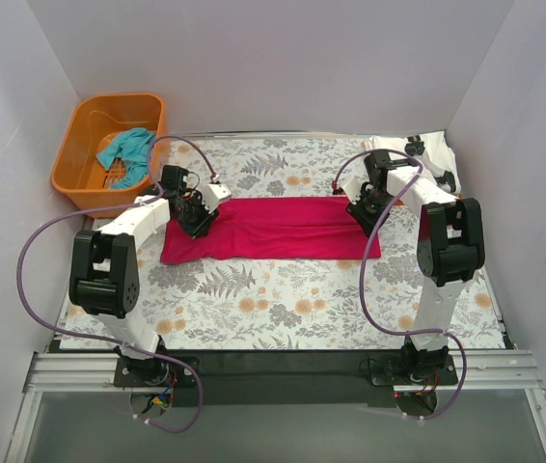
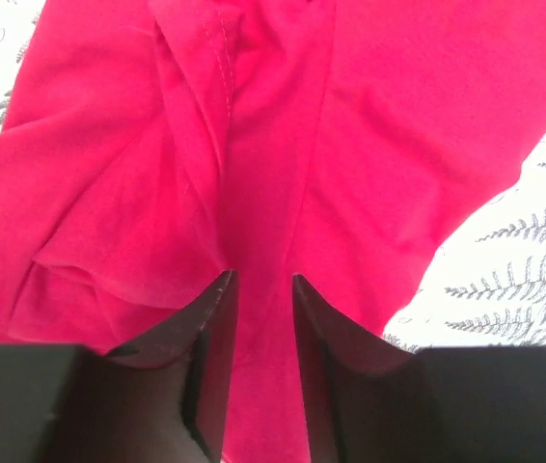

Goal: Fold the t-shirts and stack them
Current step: Fold the tshirt

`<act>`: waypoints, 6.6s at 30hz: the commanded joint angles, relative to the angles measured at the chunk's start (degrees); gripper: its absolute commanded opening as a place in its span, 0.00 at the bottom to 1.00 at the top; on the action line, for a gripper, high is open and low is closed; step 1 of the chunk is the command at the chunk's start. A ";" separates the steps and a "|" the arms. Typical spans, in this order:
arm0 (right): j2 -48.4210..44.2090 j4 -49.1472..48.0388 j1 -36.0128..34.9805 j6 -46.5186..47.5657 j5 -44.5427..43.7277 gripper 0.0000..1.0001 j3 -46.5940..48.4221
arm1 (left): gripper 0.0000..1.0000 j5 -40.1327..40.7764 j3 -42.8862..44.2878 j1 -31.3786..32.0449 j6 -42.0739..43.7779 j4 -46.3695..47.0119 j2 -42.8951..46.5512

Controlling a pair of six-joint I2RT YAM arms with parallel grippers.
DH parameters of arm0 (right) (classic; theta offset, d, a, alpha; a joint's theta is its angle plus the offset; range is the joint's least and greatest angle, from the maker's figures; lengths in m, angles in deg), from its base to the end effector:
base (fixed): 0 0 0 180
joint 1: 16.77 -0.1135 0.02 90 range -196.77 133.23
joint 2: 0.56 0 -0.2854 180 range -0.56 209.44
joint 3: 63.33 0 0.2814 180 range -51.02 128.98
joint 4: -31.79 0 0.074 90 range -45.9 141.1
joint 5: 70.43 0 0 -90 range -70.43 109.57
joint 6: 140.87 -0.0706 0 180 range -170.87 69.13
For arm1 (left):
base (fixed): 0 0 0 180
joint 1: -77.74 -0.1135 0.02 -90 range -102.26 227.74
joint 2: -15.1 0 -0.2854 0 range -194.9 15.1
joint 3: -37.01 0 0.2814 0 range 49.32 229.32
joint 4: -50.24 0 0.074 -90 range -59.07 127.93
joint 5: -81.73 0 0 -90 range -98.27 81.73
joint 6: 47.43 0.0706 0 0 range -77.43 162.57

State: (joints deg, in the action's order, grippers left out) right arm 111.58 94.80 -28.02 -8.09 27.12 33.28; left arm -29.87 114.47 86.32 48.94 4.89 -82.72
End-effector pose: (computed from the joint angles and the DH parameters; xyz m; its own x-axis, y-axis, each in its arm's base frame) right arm 0.4173 0.0925 0.1614 -0.5568 -0.7972 -0.2333 -0.8136 0.5800 -0.0404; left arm 0.3720 -0.0824 0.1711 -0.8637 0.2346 -0.4460 0.3867 0.8762 -0.2878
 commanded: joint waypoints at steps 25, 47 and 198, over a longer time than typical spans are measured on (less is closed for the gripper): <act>6.78 1.16 1.58 -1.74 -0.34 0.34 8.00 | 0.45 -1.07 13.52 13.13 -14.63 5.70 -13.80; 1.84 1.16 1.66 -0.77 -0.87 0.22 7.82 | 0.04 0.94 6.83 13.13 -14.98 10.80 -6.76; -24.41 -0.77 -24.44 -3.51 15.84 0.38 -13.79 | 0.54 -13.10 32.58 4.78 -36.27 13.61 -8.56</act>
State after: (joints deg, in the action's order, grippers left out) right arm 92.76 96.74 -51.88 -16.35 45.94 23.40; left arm -34.01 154.70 91.47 9.40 15.65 -111.31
